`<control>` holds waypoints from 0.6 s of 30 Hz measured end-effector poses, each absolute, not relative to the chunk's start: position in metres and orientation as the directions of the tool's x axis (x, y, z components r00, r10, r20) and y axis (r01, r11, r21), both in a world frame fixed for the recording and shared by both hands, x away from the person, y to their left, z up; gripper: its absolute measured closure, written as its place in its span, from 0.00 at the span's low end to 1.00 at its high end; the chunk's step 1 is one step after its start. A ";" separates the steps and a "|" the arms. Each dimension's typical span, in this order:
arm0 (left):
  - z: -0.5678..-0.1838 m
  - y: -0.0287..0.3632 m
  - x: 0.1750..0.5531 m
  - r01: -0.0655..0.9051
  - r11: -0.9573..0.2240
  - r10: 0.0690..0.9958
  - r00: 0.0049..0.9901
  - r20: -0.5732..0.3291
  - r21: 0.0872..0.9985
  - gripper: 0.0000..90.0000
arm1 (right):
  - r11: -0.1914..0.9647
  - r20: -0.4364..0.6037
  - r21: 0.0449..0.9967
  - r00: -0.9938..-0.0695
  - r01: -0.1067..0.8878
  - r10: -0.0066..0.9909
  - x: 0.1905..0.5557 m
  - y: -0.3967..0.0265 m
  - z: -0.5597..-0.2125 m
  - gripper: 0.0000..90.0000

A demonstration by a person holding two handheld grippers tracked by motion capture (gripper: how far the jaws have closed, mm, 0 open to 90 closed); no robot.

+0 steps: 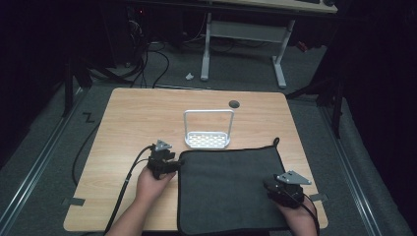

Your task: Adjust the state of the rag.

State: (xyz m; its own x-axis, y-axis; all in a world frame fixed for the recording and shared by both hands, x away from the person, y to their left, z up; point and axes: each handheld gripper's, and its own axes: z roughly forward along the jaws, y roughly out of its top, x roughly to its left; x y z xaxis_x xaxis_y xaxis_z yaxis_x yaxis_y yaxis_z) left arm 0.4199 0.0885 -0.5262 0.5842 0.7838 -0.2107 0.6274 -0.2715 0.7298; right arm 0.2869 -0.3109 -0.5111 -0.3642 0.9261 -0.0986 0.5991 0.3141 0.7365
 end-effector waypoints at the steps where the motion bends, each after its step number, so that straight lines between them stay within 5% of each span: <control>1: -0.527 0.085 0.423 0.631 -0.275 0.785 0.583 -0.209 0.725 0.52 | 0.317 -0.094 0.735 -0.373 0.599 0.923 0.287 -0.308 -0.511 0.54; 6: -0.531 0.069 0.425 0.603 -0.293 0.797 0.582 -0.159 0.742 0.52 | 0.344 -0.095 0.734 -0.413 0.586 0.906 0.284 -0.294 -0.511 0.52; 10: -0.533 0.060 0.417 0.549 -0.342 0.814 0.579 -0.052 0.763 0.63 | 0.361 -0.101 0.741 -0.439 0.565 0.893 0.282 -0.278 -0.508 0.49; 15: -0.534 0.062 0.417 0.546 -0.339 0.792 0.605 -0.080 0.766 0.89 | 0.379 -0.092 0.758 -0.488 0.531 0.868 0.280 -0.249 -0.503 0.49; 18: -0.534 0.065 0.418 0.569 -0.313 0.790 0.601 -0.125 0.761 0.92 | 0.400 -0.098 0.767 -0.524 0.502 0.846 0.279 -0.227 -0.501 0.48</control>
State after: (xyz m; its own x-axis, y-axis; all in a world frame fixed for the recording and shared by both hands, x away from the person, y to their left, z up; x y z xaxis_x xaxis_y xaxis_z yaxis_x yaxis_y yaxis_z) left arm 0.4185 0.0654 -0.5341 0.6007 0.7897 -0.1247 0.5690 -0.3127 0.7605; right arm 0.2790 -0.2268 -0.5007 -0.5242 0.8459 -0.0984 0.5021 0.4003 0.7666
